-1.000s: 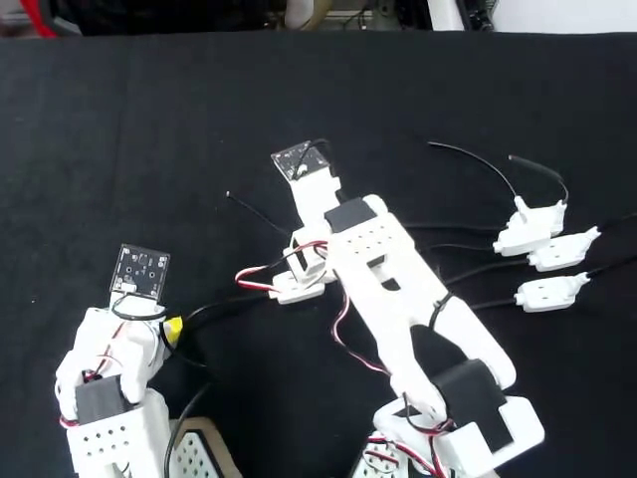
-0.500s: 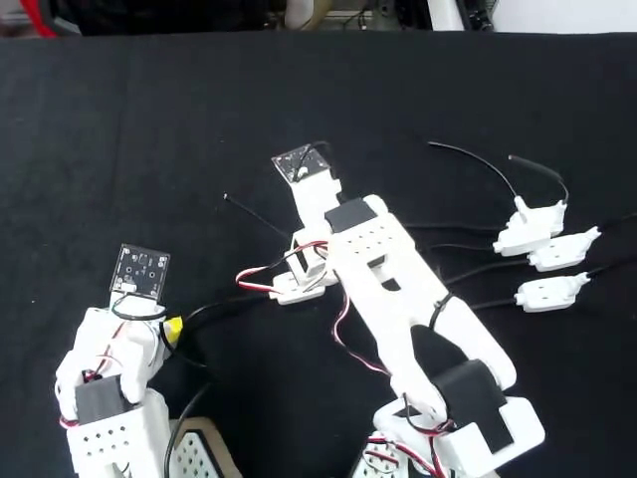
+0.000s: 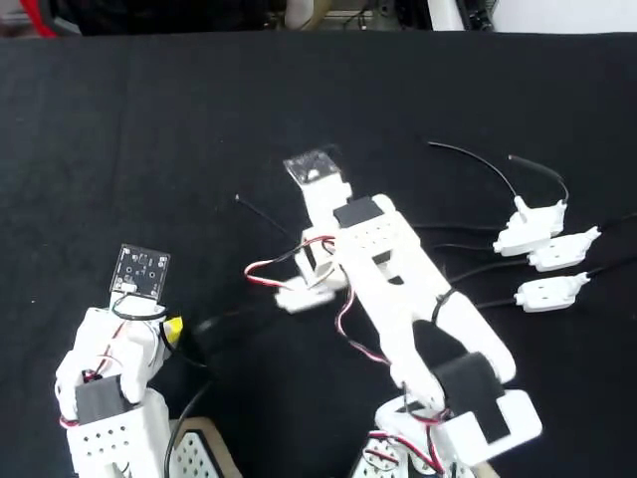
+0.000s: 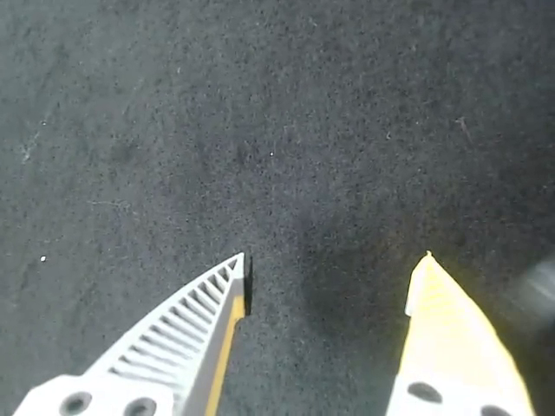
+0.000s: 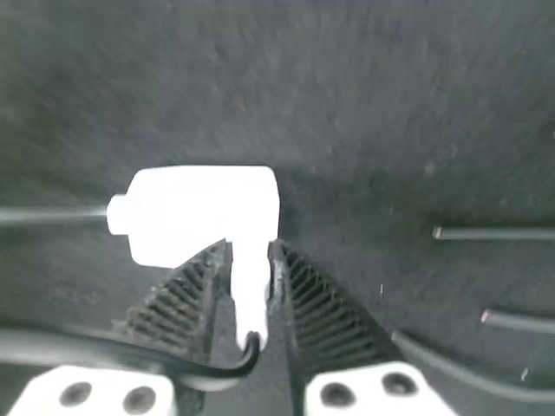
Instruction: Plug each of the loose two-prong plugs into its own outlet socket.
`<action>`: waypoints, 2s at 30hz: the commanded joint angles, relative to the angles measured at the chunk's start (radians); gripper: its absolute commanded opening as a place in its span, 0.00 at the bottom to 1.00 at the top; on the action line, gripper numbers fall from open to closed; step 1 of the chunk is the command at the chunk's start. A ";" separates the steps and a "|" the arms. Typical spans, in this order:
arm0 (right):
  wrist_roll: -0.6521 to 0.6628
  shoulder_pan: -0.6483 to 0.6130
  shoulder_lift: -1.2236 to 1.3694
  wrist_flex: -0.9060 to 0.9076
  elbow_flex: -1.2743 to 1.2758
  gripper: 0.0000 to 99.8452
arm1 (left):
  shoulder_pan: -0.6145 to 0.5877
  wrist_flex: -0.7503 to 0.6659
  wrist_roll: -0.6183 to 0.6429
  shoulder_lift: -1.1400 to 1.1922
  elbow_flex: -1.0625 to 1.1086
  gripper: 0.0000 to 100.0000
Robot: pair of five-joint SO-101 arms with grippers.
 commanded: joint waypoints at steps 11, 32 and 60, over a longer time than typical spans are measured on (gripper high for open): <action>0.009 -0.077 0.002 -0.083 0.082 0.01 | -0.005 0.002 -0.009 -0.005 -0.004 0.29; 0.588 0.732 -0.004 -0.005 -0.025 0.01 | 0.001 0.002 -0.052 -0.005 0.007 0.29; 0.853 1.037 -0.008 0.026 -0.183 0.26 | 0.002 0.003 -0.052 -0.005 0.008 0.29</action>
